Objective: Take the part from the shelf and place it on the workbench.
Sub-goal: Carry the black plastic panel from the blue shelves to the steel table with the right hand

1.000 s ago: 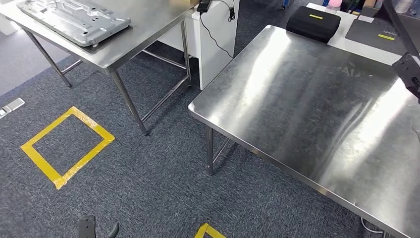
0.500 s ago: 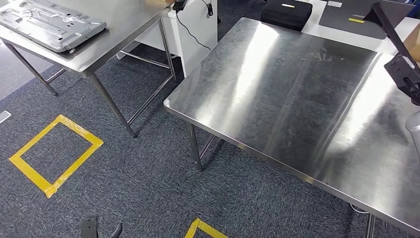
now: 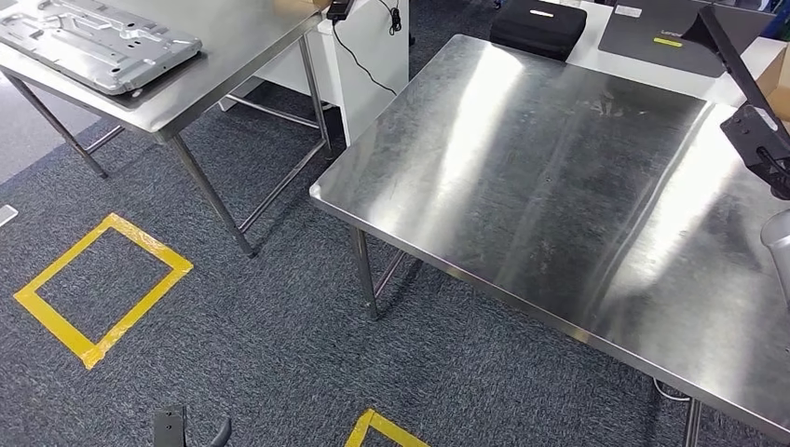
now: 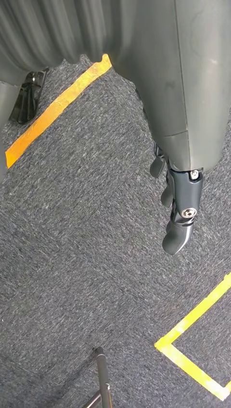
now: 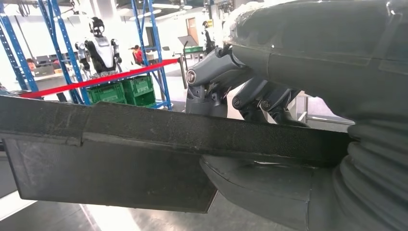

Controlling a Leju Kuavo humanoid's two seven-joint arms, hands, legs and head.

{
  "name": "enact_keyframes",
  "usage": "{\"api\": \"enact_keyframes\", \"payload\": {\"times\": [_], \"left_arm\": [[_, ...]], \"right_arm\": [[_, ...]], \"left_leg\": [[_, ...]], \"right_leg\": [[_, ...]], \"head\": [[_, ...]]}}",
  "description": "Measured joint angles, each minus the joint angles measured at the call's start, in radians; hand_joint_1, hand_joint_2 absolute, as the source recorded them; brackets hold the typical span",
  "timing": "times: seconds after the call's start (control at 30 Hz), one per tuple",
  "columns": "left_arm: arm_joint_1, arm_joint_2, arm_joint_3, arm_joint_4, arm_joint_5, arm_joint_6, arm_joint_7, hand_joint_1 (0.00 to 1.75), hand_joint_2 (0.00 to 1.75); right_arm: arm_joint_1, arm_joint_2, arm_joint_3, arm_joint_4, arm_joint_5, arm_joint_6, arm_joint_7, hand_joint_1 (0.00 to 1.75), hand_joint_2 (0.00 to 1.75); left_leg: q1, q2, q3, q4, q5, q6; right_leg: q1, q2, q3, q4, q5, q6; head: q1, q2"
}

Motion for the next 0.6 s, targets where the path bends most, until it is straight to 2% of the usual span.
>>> {"api": "enact_keyframes", "payload": {"times": [0.17, 0.3, 0.43, 0.6], "left_arm": [[0.0, 0.0, 0.0, 0.0, 0.0, 0.0, 0.0, 0.0, 1.75], [0.0, -0.001, 0.0, 0.0, 0.0, 0.0, 0.001, 0.0, 1.75], [0.0, -0.001, 0.0, 0.0, -0.007, 0.001, 0.009, 0.0, 1.75], [-0.003, -0.002, -0.002, 0.0, -0.026, 0.003, 0.016, 0.0, 1.75]], "right_arm": [[0.0, 0.0, 0.0, 0.0, 0.0, 0.0, 0.0, 1.75, 1.75], [0.0, 0.001, 0.0, 0.0, 0.001, 0.002, -0.009, 1.75, 1.75], [0.007, 0.018, 0.0, -0.002, -0.002, 0.01, -0.098, 1.75, 1.75], [0.032, 0.073, 0.004, -0.015, -0.005, -0.009, -0.181, 1.75, 1.75]], "left_leg": [[-0.008, -0.001, -0.006, 0.003, 0.001, -0.002], [-0.016, -0.001, -0.007, 0.007, -0.001, 0.002], [-0.02, -0.001, -0.011, 0.01, -0.003, 0.007], [-0.02, -0.001, -0.013, 0.012, -0.001, 0.011]], "right_leg": [[0.001, -0.001, 0.0, 0.0, 0.002, 0.001], [0.001, -0.003, -0.001, 0.0, 0.002, 0.001], [0.001, -0.003, -0.001, -0.002, 0.004, 0.004], [0.001, -0.004, -0.001, -0.005, 0.006, 0.008]], "head": [[0.0, 0.0], [0.0, 0.0], [0.0, 0.0], [0.0, 0.0]]}}
